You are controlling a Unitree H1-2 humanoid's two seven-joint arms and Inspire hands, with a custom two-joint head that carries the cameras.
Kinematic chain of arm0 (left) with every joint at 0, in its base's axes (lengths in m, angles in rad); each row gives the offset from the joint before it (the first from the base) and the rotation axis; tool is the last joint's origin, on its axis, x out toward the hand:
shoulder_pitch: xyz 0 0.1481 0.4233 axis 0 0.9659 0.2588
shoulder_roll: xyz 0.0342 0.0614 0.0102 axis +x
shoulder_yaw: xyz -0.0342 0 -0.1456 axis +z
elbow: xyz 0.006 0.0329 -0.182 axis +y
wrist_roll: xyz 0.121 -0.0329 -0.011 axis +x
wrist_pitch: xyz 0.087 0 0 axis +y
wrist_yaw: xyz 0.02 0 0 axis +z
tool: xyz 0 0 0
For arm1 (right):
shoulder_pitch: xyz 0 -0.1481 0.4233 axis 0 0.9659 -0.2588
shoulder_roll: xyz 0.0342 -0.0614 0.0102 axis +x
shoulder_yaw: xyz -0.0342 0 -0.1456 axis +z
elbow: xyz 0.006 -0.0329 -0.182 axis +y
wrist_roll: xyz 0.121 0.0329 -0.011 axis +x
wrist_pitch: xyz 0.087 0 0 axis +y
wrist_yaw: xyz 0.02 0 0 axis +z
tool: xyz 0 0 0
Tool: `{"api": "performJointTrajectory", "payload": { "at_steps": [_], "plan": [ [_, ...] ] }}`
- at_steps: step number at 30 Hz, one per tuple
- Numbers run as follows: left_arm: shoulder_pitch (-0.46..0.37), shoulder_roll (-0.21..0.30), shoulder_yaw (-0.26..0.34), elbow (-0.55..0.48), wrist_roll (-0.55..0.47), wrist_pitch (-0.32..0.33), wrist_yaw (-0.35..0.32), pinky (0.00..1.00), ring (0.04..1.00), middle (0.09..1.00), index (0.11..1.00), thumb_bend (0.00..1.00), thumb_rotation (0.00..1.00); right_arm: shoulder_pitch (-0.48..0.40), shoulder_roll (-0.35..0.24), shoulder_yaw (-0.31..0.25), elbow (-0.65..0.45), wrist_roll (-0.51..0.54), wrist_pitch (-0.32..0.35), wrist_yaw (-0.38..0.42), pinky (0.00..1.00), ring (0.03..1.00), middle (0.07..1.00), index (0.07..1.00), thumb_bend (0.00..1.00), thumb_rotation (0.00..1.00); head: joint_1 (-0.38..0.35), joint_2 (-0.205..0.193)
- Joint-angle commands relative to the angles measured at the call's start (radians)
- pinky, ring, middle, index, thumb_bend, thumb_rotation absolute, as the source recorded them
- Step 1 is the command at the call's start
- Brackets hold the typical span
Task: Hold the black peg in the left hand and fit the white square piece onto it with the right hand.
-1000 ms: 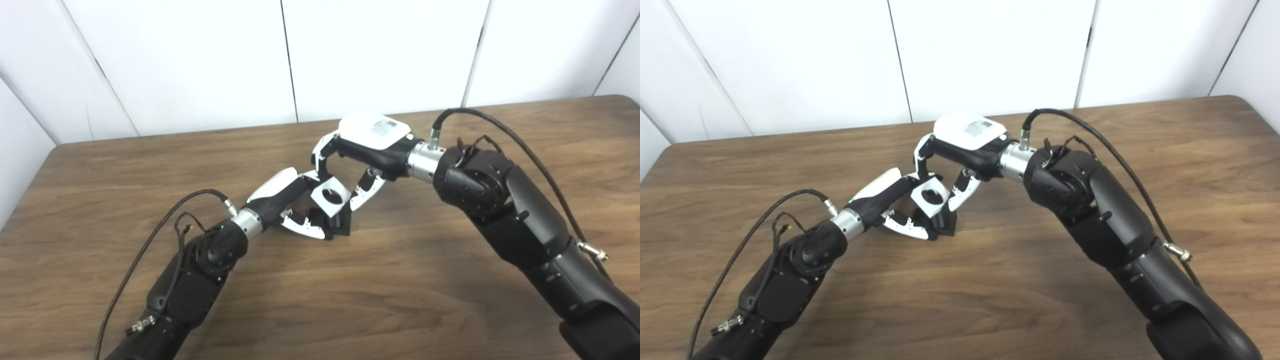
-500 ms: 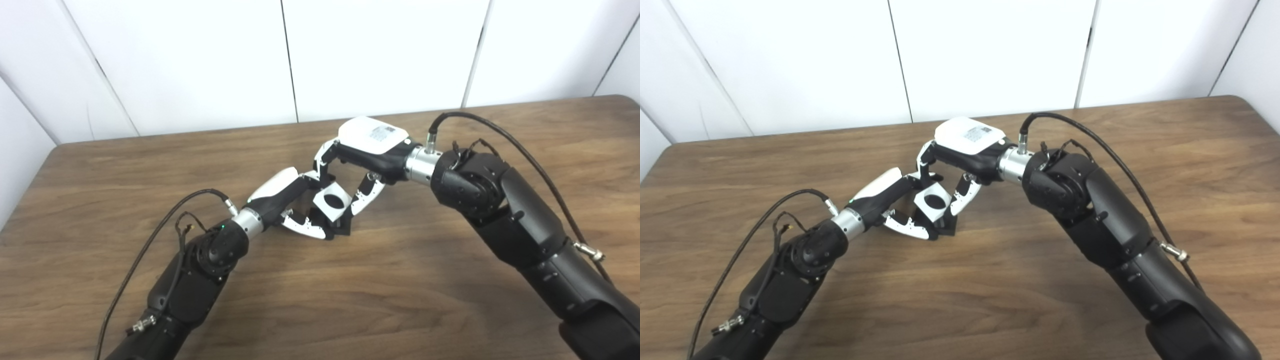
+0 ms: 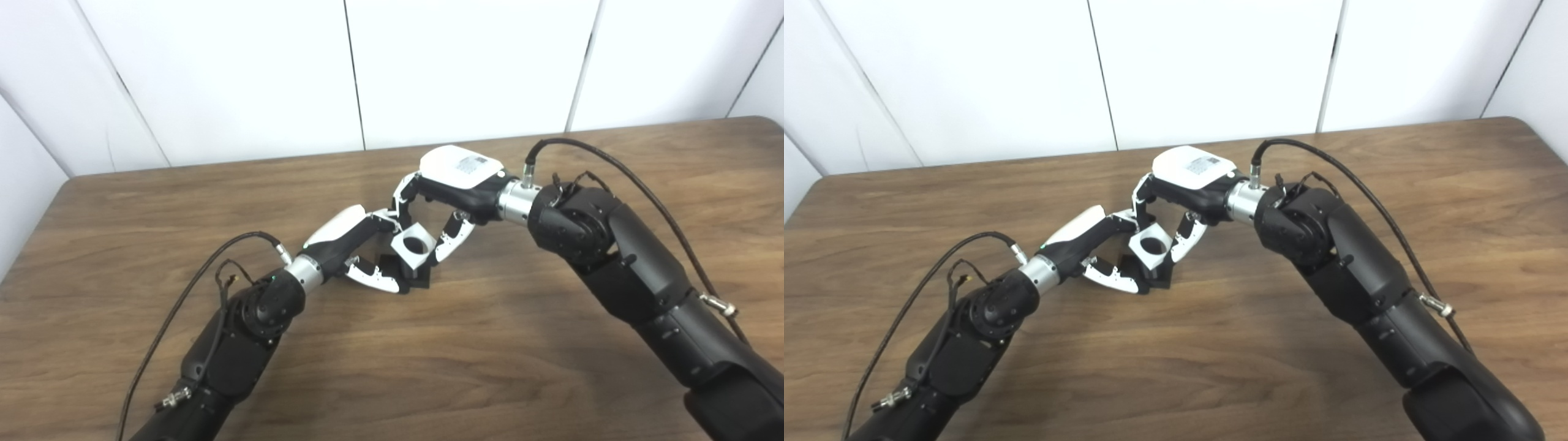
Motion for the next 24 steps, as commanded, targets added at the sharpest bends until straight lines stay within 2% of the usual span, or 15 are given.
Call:
{"api": "performJointTrajectory", "payload": {
  "at_steps": [1,24],
  "plan": [
    [0.029,-0.003,-0.037,0.036,0.049,0.057,-0.042,0.96,0.972,0.913,0.492,0.52,0.08,-0.051,0.006,-0.015,0.001,-0.002,-0.015,-0.034,0.61,0.727,0.729,0.482,0.52,0.14,0.001,0.0],
    [0.024,-0.012,-0.041,0.018,0.054,0.091,-0.044,0.96,0.965,0.913,0.492,0.52,0.08,-0.026,0.053,0.004,0.057,-0.017,-0.006,-0.071,0.62,0.732,0.727,0.482,0.52,0.13,0.018,0.006]
  ]
}}
